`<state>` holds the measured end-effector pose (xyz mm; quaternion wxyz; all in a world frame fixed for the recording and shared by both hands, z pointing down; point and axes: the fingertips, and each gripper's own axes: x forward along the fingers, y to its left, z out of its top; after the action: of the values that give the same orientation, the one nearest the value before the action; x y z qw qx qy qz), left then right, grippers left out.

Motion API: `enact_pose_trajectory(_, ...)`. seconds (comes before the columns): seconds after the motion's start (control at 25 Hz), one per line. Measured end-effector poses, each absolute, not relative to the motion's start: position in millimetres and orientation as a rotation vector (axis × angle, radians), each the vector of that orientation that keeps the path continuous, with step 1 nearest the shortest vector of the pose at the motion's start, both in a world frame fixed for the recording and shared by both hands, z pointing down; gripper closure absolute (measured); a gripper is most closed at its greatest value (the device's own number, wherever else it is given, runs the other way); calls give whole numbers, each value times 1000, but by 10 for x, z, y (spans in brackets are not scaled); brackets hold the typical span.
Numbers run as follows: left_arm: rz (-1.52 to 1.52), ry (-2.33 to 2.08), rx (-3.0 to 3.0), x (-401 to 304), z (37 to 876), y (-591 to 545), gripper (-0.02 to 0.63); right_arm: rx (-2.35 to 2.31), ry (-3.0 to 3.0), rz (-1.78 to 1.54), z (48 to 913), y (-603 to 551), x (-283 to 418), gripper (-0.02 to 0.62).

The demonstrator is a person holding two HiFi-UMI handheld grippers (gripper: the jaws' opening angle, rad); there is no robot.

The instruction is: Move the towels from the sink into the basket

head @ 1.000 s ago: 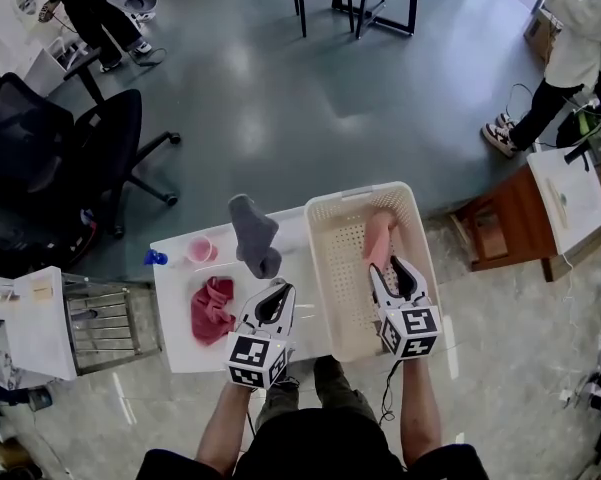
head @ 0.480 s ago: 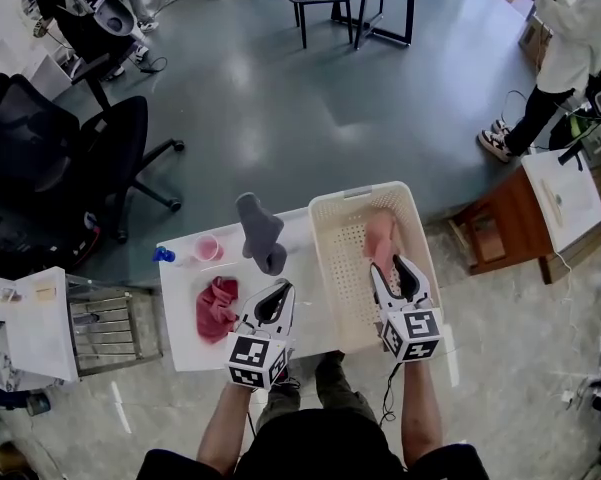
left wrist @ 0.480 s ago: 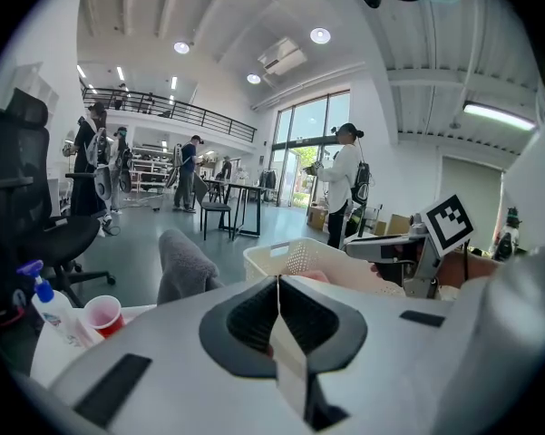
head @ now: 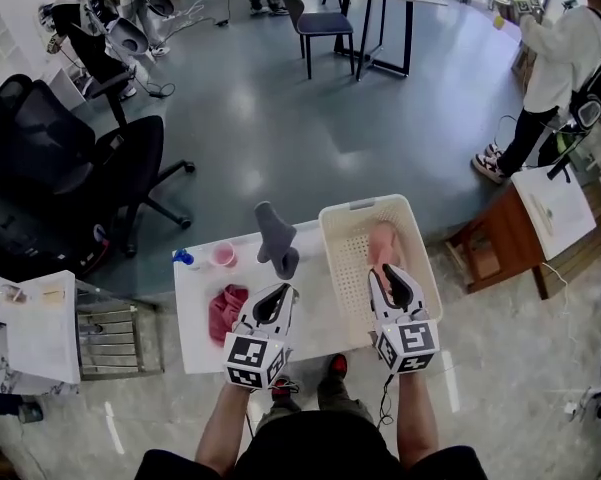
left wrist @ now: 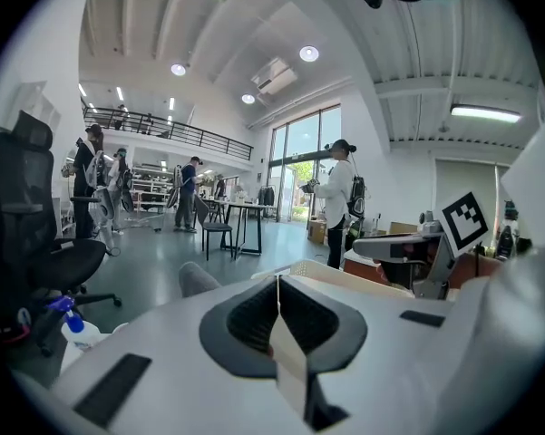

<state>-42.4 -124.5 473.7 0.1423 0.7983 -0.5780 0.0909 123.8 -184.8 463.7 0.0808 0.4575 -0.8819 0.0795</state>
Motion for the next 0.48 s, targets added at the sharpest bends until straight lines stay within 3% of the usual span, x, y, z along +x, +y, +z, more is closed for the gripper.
enact_pose_trajectory(0.24,232,-1729,2310,-647,4537,-999,594,1302,-2705,191,4444,-1513,880,540)
enact_pose_trajectory(0.48,208,-1818,2257,-1002,4443,-766,594,1156,-2768,172,4409,-1263,353,554)
